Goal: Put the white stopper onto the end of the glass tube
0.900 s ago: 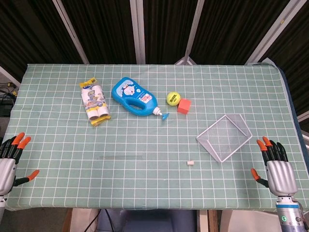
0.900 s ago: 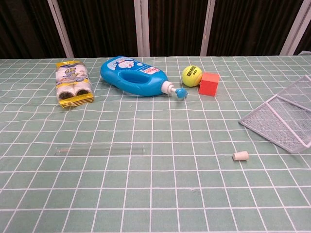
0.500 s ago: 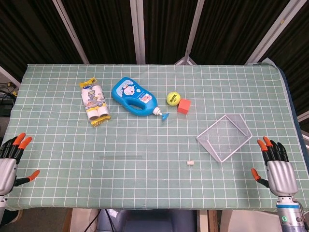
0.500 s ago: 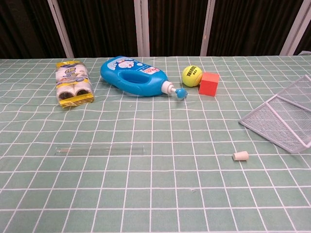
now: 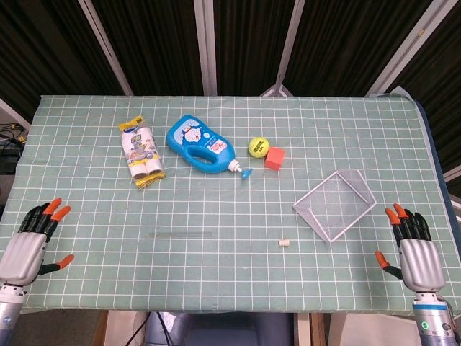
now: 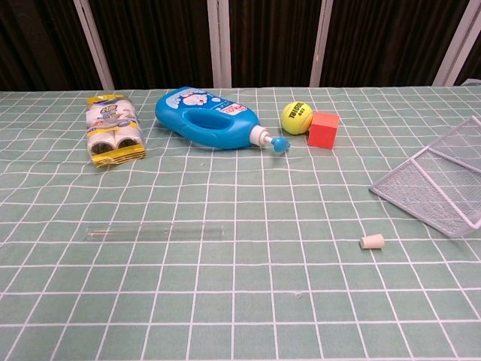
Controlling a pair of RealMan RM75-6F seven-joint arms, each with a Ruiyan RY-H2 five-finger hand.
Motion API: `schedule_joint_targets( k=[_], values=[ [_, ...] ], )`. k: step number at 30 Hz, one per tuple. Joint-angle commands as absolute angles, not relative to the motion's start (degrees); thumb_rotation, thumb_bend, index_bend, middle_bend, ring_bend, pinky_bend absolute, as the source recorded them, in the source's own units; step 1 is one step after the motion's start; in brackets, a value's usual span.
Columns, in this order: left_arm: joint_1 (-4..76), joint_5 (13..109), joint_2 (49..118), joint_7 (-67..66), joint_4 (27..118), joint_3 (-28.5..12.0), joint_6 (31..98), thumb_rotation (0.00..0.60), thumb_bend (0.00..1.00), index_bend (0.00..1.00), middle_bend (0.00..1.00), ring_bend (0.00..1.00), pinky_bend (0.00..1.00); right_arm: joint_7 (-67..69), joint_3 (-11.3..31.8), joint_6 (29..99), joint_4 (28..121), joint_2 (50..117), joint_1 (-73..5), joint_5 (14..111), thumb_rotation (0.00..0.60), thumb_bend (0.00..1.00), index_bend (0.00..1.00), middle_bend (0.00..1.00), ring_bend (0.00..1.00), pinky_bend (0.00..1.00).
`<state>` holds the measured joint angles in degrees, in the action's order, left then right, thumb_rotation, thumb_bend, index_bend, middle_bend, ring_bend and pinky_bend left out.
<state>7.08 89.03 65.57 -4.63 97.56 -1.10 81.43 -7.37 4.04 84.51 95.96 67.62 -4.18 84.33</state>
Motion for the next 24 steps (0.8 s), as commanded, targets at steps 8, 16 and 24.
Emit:
schedule_joint_targets(
  k=[8,16,24],
  values=[
    [14.4,81.12,73.46,-21.42,104.42,-5.76,73.04,0.6,0.2,0.34,0.26,0.03,0.01,-6.88,4.11,83.77,96.37,67.47,-4.41,83.73,0.6,0.33,0.0,0.0,0.0,0.01],
    [19.95,70.2,84.57,-37.52,103.96,-8.94,69.84,0.6,0.22,0.4,0.35,0.05,0.01,-6.02,4.15,83.29,96.61,67.24,-4.57,83.42,0.6,0.33,0.0,0.0,0.0,0.01],
    [24.06,59.54,94.29,-47.26,101.3,-11.35,70.93,0.6,0.24,0.44,0.36,0.05,0.01,-5.11,4.05,82.76,96.79,66.98,-4.79,83.44,0.6,0.33,0.0,0.0,0.0,0.01]
  ],
)
